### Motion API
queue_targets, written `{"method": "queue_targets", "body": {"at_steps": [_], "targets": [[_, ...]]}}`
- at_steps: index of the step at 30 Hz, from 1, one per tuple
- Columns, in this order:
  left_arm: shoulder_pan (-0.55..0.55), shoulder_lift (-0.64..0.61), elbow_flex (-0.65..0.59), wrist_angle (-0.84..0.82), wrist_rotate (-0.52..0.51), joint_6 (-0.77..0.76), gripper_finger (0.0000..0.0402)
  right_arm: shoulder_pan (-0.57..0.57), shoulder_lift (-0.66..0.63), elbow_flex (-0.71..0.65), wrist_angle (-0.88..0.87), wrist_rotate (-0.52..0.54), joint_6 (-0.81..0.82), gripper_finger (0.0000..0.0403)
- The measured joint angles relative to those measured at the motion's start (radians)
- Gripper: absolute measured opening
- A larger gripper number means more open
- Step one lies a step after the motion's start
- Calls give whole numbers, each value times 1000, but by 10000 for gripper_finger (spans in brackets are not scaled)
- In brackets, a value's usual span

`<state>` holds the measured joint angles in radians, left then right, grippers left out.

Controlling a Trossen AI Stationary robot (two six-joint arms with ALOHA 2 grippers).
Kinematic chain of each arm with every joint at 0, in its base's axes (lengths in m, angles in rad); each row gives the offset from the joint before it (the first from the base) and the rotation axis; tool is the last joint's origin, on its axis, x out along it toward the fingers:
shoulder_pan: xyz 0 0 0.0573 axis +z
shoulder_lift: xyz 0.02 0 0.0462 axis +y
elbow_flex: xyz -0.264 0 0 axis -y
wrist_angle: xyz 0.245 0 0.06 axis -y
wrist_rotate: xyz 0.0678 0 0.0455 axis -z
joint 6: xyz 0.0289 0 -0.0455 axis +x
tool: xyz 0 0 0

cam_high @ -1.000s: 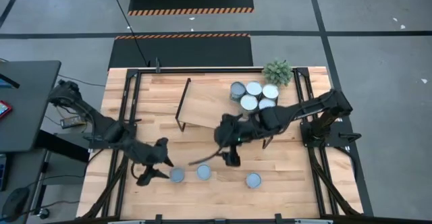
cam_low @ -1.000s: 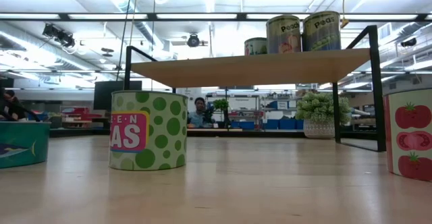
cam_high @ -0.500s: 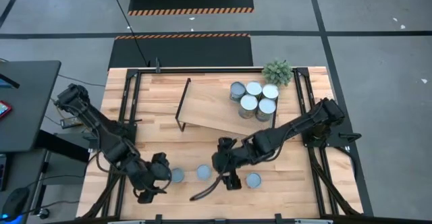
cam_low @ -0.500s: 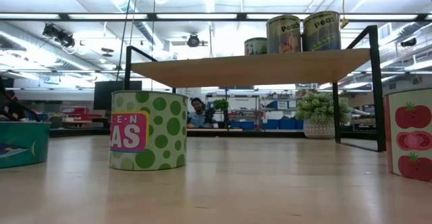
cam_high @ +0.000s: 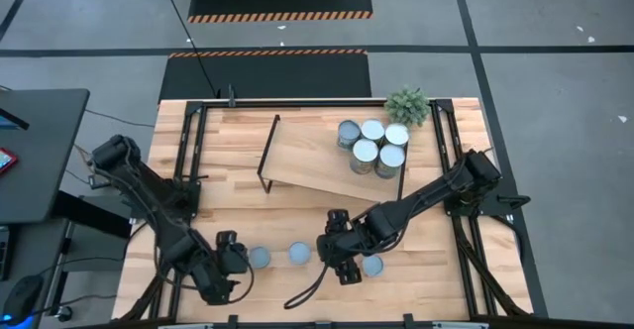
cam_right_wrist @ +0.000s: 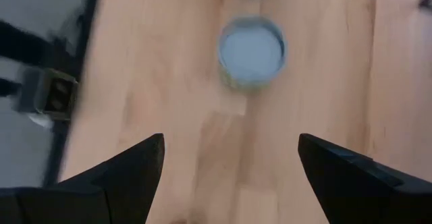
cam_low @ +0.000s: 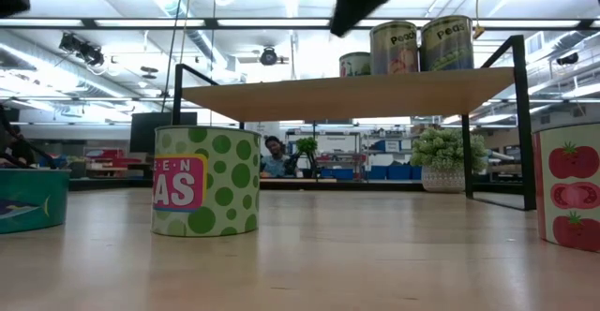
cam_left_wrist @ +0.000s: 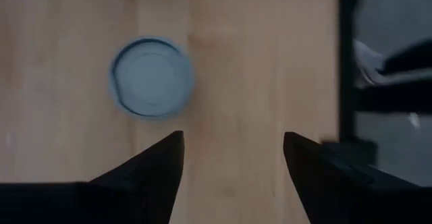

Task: Pick and place cans onto a shelf
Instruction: Put the canned diced tomatoes on the shelf

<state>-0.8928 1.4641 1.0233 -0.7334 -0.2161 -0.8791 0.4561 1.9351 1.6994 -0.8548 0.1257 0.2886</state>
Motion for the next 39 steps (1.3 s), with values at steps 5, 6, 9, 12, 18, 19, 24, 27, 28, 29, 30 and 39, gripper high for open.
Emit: {"method": "queue_targets", "body": {"at_steps": [5,6,9,12,18,19,24,27,28,29,30,39], "targets": [[16,54,0,2,-22,-78,274,2,12,0,-12,12,26,348],[20,61,0,3,-13,-82,276,4,12,0,1,12,29,349],[33,63,0,10,0,-82,278,7,12,0,32,54,15,357],[51,59,0,18,4,-102,275,5,13,-1,96,83,-28,370],[80,51,0,50,71,-109,261,-12,65,4,232,90,-71,386],[84,47,0,51,83,-114,258,-15,74,4,236,85,-69,387],[100,43,2,71,109,-153,245,-20,102,43,259,66,-46,387],[100,43,3,90,109,-158,238,-16,107,94,206,66,-41,387],[99,43,3,105,107,-157,235,-11,108,105,175,64,-46,387],[99,43,3,115,101,-157,234,-4,111,113,155,61,-48,387],[99,43,3,123,92,-152,232,2,111,116,124,58,-49,387],[112,41,3,175,-28,-73,231,60,108,100,-179,-92,51,387]]}}
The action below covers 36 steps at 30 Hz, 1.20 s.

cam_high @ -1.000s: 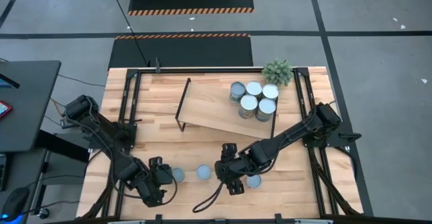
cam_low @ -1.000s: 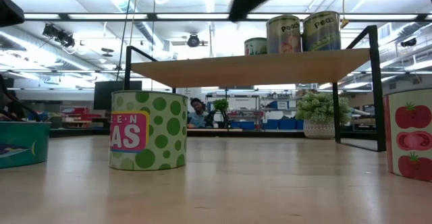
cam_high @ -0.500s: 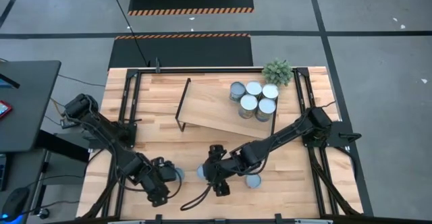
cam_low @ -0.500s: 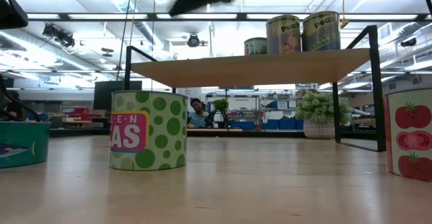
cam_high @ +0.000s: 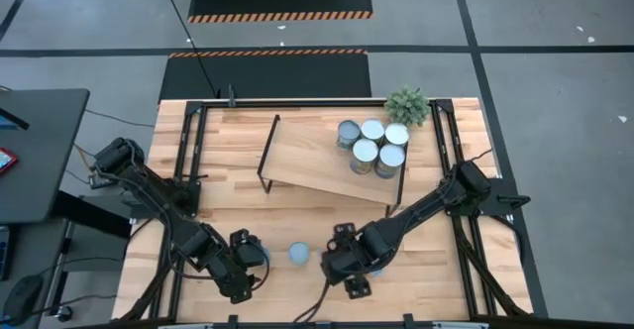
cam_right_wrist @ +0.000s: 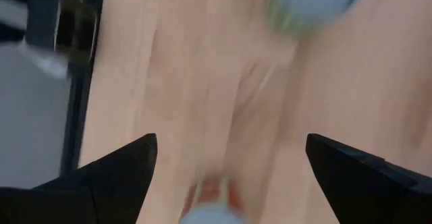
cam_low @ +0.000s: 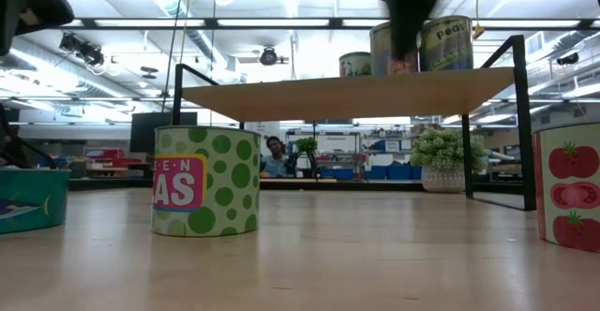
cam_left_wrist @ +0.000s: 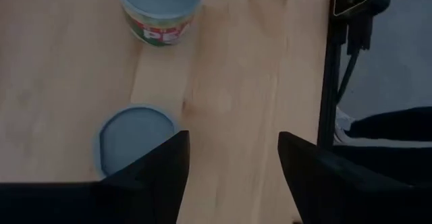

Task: Pick and place cans onto a shelf
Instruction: Put the canned diced tomatoes on the shelf

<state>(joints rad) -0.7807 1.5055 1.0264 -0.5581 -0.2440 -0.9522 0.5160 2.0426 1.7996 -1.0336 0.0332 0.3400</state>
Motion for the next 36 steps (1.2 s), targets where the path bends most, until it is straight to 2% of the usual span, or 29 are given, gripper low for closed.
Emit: {"method": "queue_targets", "body": {"at_steps": [4,10,14,18,28,31,36], "targets": [[13,0,0,0,-3,4,231,38,-1,-26,-60,-18,43,387],[21,0,0,-2,-3,6,231,100,-2,-112,-48,-8,49,387],[21,0,0,-2,-3,6,231,125,-2,-165,-53,48,26,387],[21,0,0,-2,-3,6,231,135,-2,-202,-51,75,0,386],[21,0,0,9,-3,2,231,130,-2,-317,19,65,-26,383],[21,0,0,13,-3,2,231,125,-2,-339,80,64,-29,364],[21,0,0,14,-3,2,231,111,-2,-355,128,47,-29,306]]}}
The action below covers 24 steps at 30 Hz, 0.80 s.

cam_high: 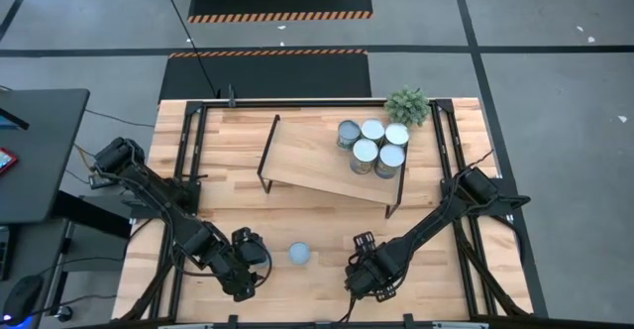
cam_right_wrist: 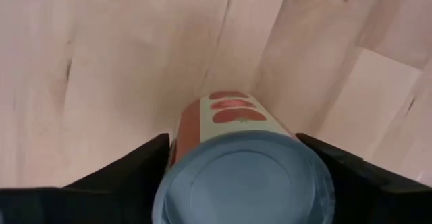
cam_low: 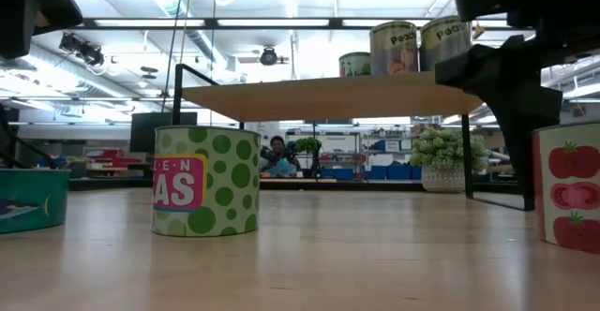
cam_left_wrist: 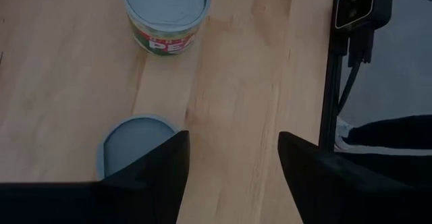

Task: Pick and place cans onto a shelf
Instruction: Put the canned diced tomatoes on the shelf

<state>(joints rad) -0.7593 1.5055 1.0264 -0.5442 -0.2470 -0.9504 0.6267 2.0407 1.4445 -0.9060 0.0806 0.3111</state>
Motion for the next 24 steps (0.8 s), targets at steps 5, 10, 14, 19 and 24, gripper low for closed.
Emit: {"method": "queue_targets", "body": {"at_steps": [5,10,14,19,24], "targets": [[0,0,0,3,0,0,231,-27,1,14,-1,-2,-13,287],[5,0,0,3,3,1,231,-68,2,89,-8,-6,-26,286],[31,0,0,2,55,-4,231,-117,2,204,-61,-13,-42,286],[76,-18,-1,-3,115,44,231,-187,2,378,-160,0,-64,286],[102,-47,-2,-10,121,95,231,-260,2,520,-250,-34,-79,286]]}}
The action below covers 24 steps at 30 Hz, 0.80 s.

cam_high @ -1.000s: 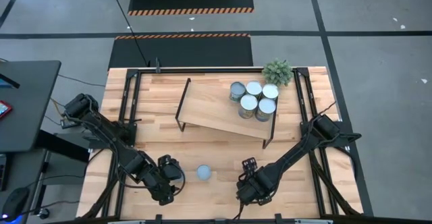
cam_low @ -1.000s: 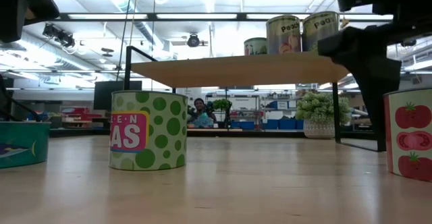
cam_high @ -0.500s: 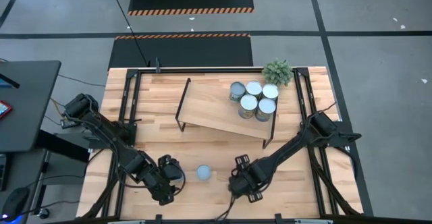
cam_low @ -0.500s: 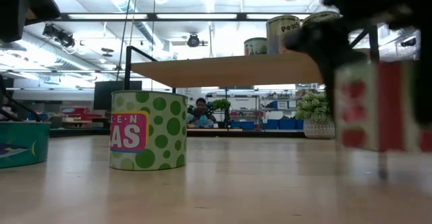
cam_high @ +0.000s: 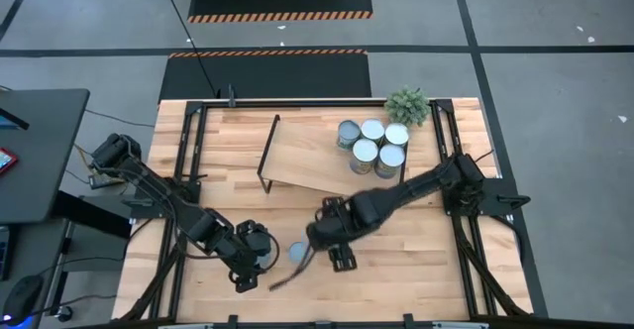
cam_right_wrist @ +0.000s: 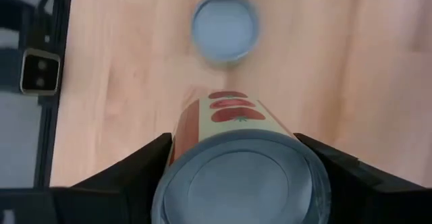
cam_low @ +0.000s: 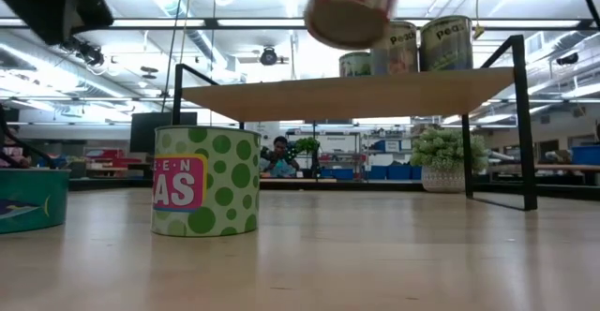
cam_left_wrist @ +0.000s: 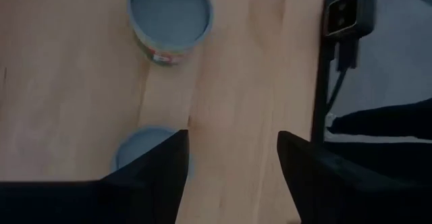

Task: Pick and place cans onto a shelf
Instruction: Put the canned diced tomatoes on the shelf

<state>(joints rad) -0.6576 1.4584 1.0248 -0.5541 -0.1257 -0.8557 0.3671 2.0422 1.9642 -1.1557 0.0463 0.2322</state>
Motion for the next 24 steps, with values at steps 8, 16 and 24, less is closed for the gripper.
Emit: {"method": "queue_targets", "body": {"at_steps": [8,16,24], "targets": [[26,-67,0,-94,-40,41,231,-132,0,162,-142,-20,-51,284],[39,-136,0,-192,-78,89,231,-253,0,208,-184,9,-142,284],[38,-187,0,-257,-100,167,231,-349,1,199,-178,38,-193,289]]}}
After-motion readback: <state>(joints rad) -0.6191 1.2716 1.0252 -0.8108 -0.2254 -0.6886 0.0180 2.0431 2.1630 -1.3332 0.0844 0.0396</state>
